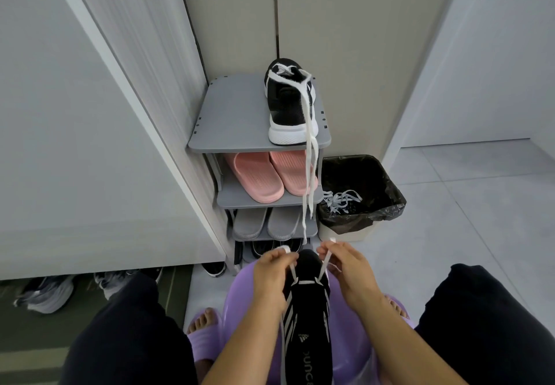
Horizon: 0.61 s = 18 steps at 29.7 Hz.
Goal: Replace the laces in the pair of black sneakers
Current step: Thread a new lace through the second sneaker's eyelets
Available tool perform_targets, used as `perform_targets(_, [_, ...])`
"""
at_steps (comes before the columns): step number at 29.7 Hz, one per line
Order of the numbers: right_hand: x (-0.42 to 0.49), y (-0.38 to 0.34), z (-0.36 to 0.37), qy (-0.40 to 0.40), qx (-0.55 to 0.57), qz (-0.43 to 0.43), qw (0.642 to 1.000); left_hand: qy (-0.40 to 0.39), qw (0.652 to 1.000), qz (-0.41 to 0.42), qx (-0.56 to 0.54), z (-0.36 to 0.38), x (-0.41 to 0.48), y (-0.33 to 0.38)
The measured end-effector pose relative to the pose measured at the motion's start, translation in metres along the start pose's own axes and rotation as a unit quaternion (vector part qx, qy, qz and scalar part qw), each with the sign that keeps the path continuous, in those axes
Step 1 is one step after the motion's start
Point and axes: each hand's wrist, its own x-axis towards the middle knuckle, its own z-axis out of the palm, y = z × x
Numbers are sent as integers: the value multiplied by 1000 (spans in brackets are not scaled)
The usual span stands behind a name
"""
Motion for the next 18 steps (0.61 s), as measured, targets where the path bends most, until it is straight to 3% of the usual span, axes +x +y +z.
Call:
perform_targets(3, [-9, -17, 6, -39, -29, -43, 998, -51, 997, 54, -25, 6, -11, 30])
perform_targets(6, [-19, -36, 12, -64, -51, -86, 993, -84, 986, 138, 33, 10, -27, 56])
perform_targets(12, [-50, -88, 32, -120, -78, -173, 974, -128, 933, 310, 129, 19, -70, 110])
perform_targets(18, [-80, -139, 48, -169, -118, -235, 950, -142, 937, 307, 86, 32, -105, 155])
